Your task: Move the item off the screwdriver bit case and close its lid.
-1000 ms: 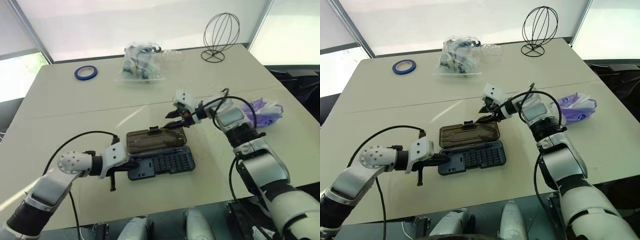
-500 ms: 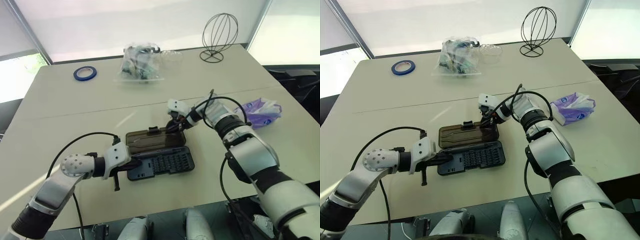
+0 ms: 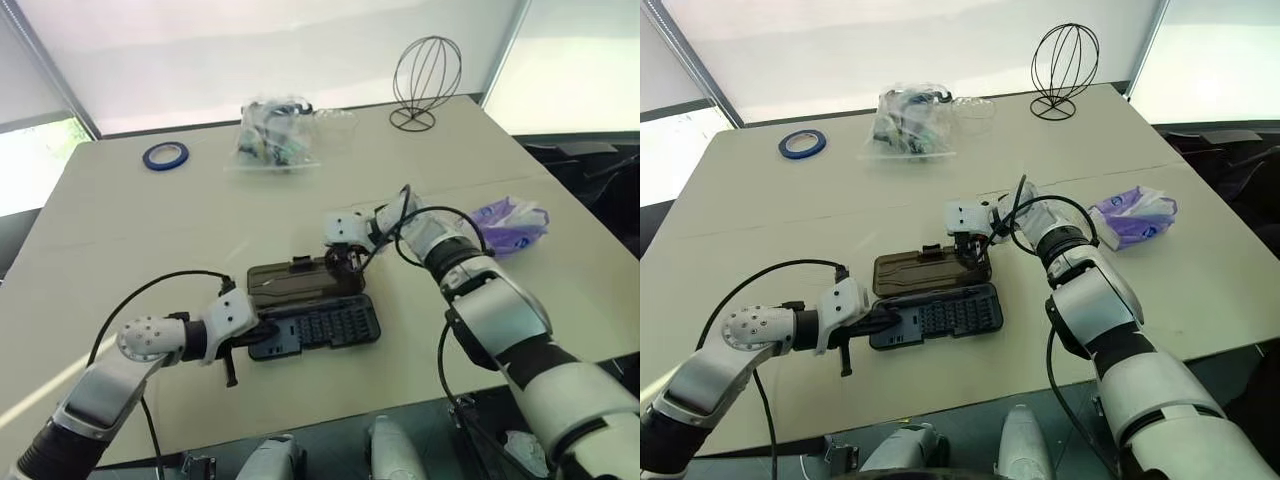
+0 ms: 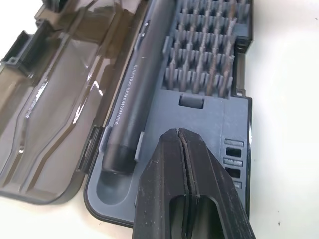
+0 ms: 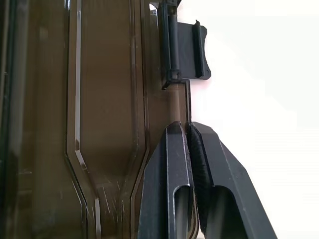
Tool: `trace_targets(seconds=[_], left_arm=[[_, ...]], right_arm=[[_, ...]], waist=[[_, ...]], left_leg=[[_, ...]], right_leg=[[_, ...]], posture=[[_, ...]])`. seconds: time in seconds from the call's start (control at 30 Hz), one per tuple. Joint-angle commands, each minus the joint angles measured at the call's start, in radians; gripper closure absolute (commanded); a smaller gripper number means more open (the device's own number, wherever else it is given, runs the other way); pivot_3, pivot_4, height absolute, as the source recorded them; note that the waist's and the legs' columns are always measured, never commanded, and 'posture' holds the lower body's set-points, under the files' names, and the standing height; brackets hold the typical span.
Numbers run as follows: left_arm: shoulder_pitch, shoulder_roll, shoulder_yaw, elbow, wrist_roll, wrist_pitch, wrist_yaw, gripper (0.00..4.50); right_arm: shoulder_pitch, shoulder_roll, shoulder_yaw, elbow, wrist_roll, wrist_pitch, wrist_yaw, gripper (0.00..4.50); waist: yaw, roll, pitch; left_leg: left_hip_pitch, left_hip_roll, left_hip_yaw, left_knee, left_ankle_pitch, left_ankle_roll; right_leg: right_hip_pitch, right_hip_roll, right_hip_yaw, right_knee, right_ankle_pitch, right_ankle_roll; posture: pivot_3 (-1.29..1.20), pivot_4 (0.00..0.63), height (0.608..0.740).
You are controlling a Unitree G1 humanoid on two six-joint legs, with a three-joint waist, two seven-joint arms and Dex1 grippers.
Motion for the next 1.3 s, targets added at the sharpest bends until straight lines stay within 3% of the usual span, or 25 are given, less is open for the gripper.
trace_targets(seconds=[0.03, 0.23, 0.37, 0.47, 0.6, 0.83, 1.03, 1.13, 1.27, 1.3], left_arm=[[0.001, -0.004, -0.006, 0.028, -0.004, 0.036, -0.005, 4.5], [-0.06, -0.004, -0.024, 0.061, -0.008, 0.031, -0.044, 4.5], [-0.086, -0.009, -0.03, 0.077, -0.006, 0.032, -0.056, 4.5], [-0.091, -0.01, -0.026, 0.076, -0.012, 0.034, -0.062, 4.5], [-0.114, -0.046, 0.038, 0.017, -0.144, 0.154, -0.055, 4.5], [-0.181, 0.023, 0.124, -0.075, -0.272, 0.294, -0.08, 4.5], [-0.198, 0.023, 0.083, -0.063, -0.244, 0.27, -0.086, 4.5], [-0.177, 0.045, 0.023, -0.054, -0.174, 0.21, -0.106, 4.5], [-0.151, 0.056, -0.054, -0.012, -0.07, 0.103, -0.119, 4.5], [-0.146, 0.056, -0.068, -0.001, -0.048, 0.08, -0.118, 4.5]], right_arm=[[0.018, -0.081, -0.068, -0.196, 0.036, -0.054, -0.068, 4.41], [0.275, -0.187, -0.104, -0.73, 0.1, 0.047, -0.01, 4.41], [0.373, -0.217, -0.098, -0.902, 0.068, 0.093, -0.047, 4.41], [0.389, -0.215, -0.092, -0.942, 0.049, 0.128, -0.079, 4.41], [0.39, -0.21, -0.084, -0.943, 0.036, 0.132, -0.115, 4.41], [0.366, -0.217, -0.075, -0.898, 0.031, 0.115, -0.138, 4.41], [0.283, -0.17, -0.127, -0.778, 0.118, 0.214, -0.123, 4.41], [0.218, -0.144, -0.148, -0.694, 0.174, 0.287, -0.076, 3.51], [0.121, -0.109, -0.138, -0.54, 0.2, 0.405, 0.008, 1.53], [0.098, -0.1, -0.135, -0.501, 0.204, 0.424, 0.029, 1.53]], waist=[[0.008, 0.0, 0.001], [0.028, 0.0, 0.002], [0.032, 0.0, 0.002], [0.035, -0.001, 0.002], [0.039, -0.003, 0.005], [0.037, -0.008, 0.011], [0.032, -0.008, 0.012], [0.031, -0.007, 0.013], [0.032, -0.007, 0.013], [0.031, -0.006, 0.014]], left_leg=[[-0.001, 0.0, 0.0, 0.0, 0.0, 0.0], [-0.005, 0.0, -0.001, -0.002, 0.0, 0.0], [-0.005, 0.0, 0.001, -0.003, 0.0, 0.0], [-0.005, 0.001, 0.002, -0.003, 0.0, 0.0], [-0.005, 0.001, 0.002, -0.003, 0.0, 0.0], [-0.006, 0.001, 0.002, -0.002, 0.0, 0.0], [-0.006, 0.001, 0.002, -0.003, 0.0, 0.0], [-0.006, 0.001, 0.002, -0.003, 0.0, 0.0], [-0.006, 0.001, 0.002, -0.004, 0.0, 0.0], [-0.007, 0.001, 0.002, -0.005, 0.0, 0.0]], right_leg=[[-0.001, 0.0, 0.0, 0.0, 0.0, 0.0], [-0.005, 0.0, -0.001, -0.001, 0.0, 0.0], [-0.006, 0.0, -0.001, -0.002, 0.0, 0.0], [-0.006, 0.0, 0.0, -0.003, 0.0, 0.0], [-0.006, 0.0, 0.0, -0.003, 0.0, 0.0], [-0.007, 0.0, 0.0, -0.003, 0.0, 0.0], [-0.007, 0.0, -0.001, -0.004, 0.0, 0.0], [-0.007, 0.0, -0.001, -0.005, 0.0, 0.0], [-0.007, 0.0, -0.001, -0.006, 0.0, 0.0], [-0.006, 0.0, -0.001, -0.007, 0.0, 0.0]], posture=[[0.0, 0.15, 0.74], [0.0, 0.15, 0.74], [0.0, 0.15, 0.74], [0.0, 0.15, 0.74], [0.0, 0.15, 0.74], [0.0, 0.15, 0.74], [0.0, 0.15, 0.74], [0.0, 0.15, 0.74], [0.0, 0.15, 0.74], [0.0, 0.15, 0.74]])
